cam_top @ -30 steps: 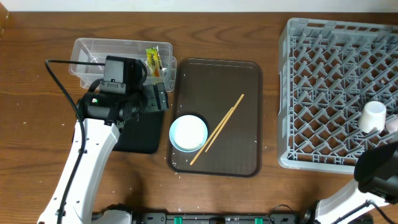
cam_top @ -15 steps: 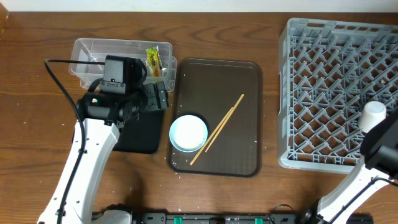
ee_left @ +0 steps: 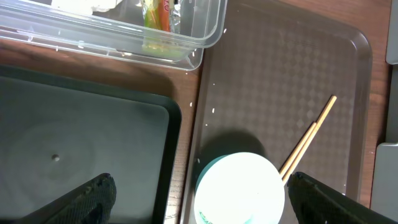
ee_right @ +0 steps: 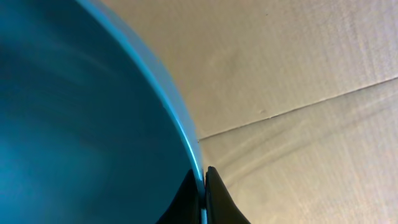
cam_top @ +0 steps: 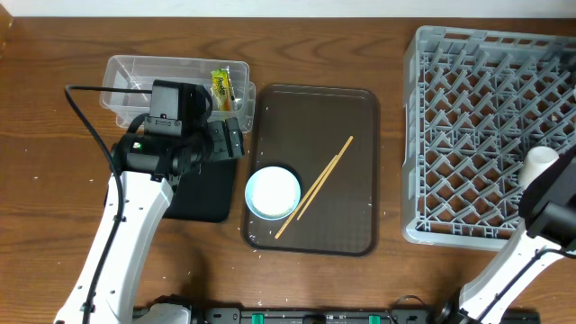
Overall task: Sort waste into correct bins and load items into the dishwasher rack
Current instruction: 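Move the right gripper back over the chopsticks on the tray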
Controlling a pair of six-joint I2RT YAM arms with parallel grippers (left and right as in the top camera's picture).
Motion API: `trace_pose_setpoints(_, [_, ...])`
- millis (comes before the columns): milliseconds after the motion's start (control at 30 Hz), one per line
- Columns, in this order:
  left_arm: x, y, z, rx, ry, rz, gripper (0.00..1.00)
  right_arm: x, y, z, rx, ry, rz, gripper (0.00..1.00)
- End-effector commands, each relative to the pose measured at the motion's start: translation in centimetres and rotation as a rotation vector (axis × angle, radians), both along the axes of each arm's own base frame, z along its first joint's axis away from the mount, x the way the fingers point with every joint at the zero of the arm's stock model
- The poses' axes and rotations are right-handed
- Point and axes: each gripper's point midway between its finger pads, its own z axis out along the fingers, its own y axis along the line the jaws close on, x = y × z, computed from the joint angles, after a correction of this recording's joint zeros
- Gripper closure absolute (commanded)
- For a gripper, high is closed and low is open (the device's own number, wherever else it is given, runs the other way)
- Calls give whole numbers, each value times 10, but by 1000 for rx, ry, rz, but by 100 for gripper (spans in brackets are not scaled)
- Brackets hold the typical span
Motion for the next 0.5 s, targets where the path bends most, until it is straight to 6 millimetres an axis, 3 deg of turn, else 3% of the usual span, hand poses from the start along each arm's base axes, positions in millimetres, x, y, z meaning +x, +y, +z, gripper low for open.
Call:
trace_pose_setpoints(0, [2,3,1,9,-5,12,9,18,20,-26,58,-5,52,98])
trace_pose_setpoints(200, [2,3,1,9,-5,12,9,15,41,-45,123,-1,37,91])
trace_pose_setpoints(267, [2,3,1,10,-5,12,9,13,46,-49,140,-4,27,78])
trace_pose_setpoints(400, [2,3,1,10,-5,12,9,7,52,-55,163,5,14,41])
trace_pose_setpoints(467, [2,3,1,9,-5,12,9,5,55,-55,172,-3,5,30])
